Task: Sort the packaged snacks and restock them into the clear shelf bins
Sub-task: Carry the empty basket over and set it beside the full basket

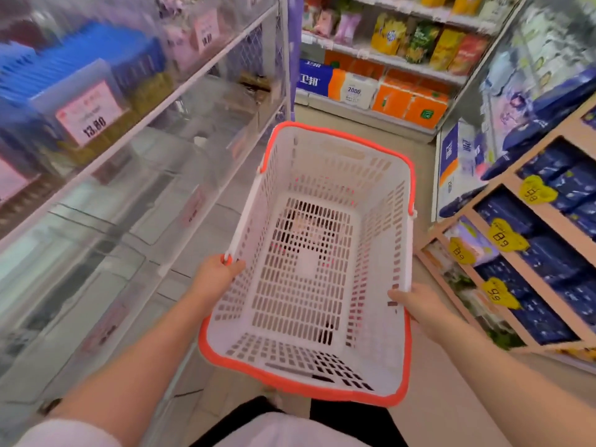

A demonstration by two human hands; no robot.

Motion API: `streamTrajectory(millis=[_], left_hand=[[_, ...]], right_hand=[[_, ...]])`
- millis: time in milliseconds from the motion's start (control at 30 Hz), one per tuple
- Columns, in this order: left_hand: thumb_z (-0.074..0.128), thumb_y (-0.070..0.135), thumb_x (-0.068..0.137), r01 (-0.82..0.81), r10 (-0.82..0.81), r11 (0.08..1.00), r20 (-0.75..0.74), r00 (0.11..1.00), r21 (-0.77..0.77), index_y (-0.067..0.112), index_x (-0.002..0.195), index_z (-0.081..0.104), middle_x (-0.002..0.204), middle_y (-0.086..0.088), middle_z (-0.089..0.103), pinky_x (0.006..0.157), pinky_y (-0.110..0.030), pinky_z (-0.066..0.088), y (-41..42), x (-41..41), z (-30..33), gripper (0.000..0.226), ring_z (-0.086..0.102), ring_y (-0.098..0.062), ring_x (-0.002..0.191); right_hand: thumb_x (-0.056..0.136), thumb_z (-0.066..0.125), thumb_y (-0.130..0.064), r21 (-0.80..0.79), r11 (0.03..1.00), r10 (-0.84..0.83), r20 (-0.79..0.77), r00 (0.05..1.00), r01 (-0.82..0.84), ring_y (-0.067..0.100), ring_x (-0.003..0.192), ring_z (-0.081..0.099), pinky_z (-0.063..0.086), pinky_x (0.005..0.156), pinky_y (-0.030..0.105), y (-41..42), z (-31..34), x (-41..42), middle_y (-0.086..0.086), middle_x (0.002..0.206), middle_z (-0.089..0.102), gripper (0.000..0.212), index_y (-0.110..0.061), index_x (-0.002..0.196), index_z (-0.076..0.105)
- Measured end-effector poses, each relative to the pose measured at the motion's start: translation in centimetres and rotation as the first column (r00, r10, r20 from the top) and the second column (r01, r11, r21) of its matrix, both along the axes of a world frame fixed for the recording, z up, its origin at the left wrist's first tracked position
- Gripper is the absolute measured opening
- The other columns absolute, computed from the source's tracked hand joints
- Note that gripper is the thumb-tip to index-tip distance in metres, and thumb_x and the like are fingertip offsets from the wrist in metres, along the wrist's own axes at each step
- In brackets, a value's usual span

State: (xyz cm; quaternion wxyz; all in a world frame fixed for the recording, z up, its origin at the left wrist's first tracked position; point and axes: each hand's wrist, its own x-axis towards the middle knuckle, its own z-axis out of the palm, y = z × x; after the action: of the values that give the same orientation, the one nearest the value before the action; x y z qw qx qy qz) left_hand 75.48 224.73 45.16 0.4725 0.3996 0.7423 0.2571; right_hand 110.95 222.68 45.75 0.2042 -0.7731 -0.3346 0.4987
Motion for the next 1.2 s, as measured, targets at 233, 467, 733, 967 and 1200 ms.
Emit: streamTrajectory(millis=[233,467,733,967,1200], left_hand=[[0.064,0.026,0.086,-0.218,0.219,0.975,0.02,0.975,-0.044,0.018,0.074,0.06,0.076,-0.007,0.064,0.06,-0.029,0.045,7.1,3.9,-2.6,0.015,0.058,-0.02,0.065],[0.062,0.026,0.087,-0.363,0.364,0.925,-0.009,0.931,-0.113,0.006,0.095,0.065,0.085,-0.012,0.066,0.067,-0.032,0.049,9.7,7.2,-2.4,0.021,0.062,-0.026,0.076],[0.067,0.02,0.082,-0.403,0.399,0.9,-0.058,0.915,-0.166,0.015,0.079,0.067,0.08,-0.008,0.067,0.074,-0.035,0.051,6.3,9.7,-2.4,0.006,0.063,-0.024,0.075],[0.05,0.011,0.09,-0.462,0.345,0.871,-0.463,0.817,-0.166,0.006,0.126,0.045,0.113,-0.022,0.059,0.068,-0.032,0.045,-0.7,13.3,-4.2,0.037,0.059,-0.036,0.099],[0.051,0.021,0.094,-0.279,0.241,0.944,-0.208,0.948,-0.177,0.008,0.126,0.052,0.135,-0.01,0.05,0.1,-0.025,0.031,-5.7,22.8,-8.4,0.035,0.048,-0.024,0.122]], right_hand=[[0.087,0.055,0.0,-0.121,0.981,0.15,-0.033,0.988,-0.153,0.028,0.08,0.066,0.054,0.064,0.032,13.9,-2.9,3.4,0.015,0.093,0.067,0.028,0.002,0.115,0.056],[0.091,0.057,-0.019,-0.063,0.939,0.335,-0.062,0.94,-0.339,0.025,0.08,0.066,0.053,0.065,0.032,24.8,-4.0,5.5,0.011,0.097,0.067,0.034,-0.004,0.122,0.053],[0.09,0.055,-0.01,-0.038,0.969,0.244,-0.007,0.97,-0.244,0.03,0.079,0.063,0.053,0.059,0.029,31.7,-6.9,4.6,0.015,0.1,0.064,0.032,-0.004,0.122,0.054],[0.085,0.055,0.0,-0.141,0.868,0.484,0.03,0.875,-0.476,0.039,0.098,0.062,0.051,0.085,0.055,24.9,-8.8,3.5,0.024,0.112,0.061,0.035,-0.003,0.12,0.051],[0.085,0.052,0.007,-0.172,0.802,0.572,-0.057,0.818,-0.573,0.037,0.097,0.062,0.052,0.084,0.053,15.7,-11.8,-0.1,0.023,0.109,0.063,0.022,-0.001,0.105,0.053]])
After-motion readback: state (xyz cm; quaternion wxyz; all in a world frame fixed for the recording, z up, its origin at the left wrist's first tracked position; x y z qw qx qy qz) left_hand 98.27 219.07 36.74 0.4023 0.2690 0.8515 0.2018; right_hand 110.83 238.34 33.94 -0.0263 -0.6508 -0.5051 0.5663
